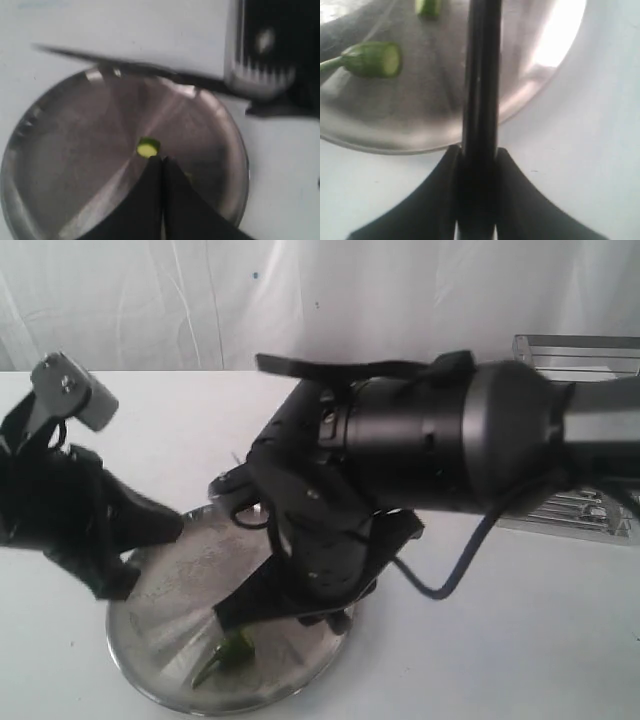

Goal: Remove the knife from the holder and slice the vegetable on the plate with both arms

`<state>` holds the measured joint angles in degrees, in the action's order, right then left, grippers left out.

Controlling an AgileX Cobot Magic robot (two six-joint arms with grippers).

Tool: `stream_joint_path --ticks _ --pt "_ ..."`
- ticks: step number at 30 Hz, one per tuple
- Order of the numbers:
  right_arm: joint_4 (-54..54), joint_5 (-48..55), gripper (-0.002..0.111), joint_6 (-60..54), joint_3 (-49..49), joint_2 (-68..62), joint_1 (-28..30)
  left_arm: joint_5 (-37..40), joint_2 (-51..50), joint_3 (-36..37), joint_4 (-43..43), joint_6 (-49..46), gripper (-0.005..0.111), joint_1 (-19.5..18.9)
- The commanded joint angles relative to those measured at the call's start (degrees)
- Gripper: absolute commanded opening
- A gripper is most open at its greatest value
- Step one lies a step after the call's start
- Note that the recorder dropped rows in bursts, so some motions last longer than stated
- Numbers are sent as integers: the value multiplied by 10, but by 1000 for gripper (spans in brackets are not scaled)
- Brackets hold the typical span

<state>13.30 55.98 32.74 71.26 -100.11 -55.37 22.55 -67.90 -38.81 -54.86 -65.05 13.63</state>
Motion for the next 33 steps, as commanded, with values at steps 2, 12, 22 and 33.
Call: stream_joint_path --ticks 2,12,22,33 --pt "12 46 0 -62 0 48 52 -28 -34 63 -19 -116 0 27" --pt "17 58 0 -81 0 115 100 -70 -152 74 -140 -361 50 105" --pt "17 48 0 -81 -10 120 101 -77 -226 48 -214 -443 52 105" --pt "17 28 0 -86 -56 120 101 -95 -278 13 -218 -452 52 105"
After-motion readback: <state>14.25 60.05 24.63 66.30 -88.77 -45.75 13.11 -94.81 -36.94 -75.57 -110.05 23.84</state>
